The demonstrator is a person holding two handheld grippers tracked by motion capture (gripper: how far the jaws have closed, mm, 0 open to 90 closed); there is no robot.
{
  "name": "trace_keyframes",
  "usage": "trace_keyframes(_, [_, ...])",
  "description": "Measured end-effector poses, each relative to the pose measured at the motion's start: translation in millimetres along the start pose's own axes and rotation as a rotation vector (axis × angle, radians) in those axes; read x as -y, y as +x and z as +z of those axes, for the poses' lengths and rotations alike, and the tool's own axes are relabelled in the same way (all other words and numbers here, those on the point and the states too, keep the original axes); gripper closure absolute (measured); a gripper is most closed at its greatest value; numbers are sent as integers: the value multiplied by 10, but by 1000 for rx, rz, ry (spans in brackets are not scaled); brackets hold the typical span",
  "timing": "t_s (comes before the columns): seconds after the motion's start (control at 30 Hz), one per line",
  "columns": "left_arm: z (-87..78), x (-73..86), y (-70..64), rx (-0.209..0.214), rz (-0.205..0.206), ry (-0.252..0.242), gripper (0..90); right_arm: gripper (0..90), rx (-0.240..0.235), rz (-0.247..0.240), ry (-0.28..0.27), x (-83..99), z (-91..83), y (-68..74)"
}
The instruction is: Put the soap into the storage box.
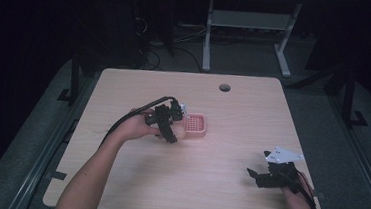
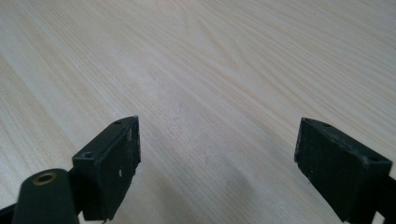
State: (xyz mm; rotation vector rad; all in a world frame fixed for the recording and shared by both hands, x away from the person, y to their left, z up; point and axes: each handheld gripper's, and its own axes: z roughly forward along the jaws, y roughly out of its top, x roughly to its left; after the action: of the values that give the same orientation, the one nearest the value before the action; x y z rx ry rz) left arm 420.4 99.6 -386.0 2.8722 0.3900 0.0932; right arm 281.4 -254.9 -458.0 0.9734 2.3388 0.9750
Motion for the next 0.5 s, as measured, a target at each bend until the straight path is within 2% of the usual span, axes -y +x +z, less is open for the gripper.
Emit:
trace_keyframes(0.23, [3, -71, 49, -9, 10, 18, 317, 138, 0, -8, 1, 1, 0, -7])
trace_keyframes(0.4, [6, -130, 95, -1, 1, 2, 317, 138, -4, 1, -4, -8, 9, 5])
trace_keyframes(0.5, [11, -177, 117, -5, 10, 20, 317, 138, -4, -1, -5, -8, 10, 2])
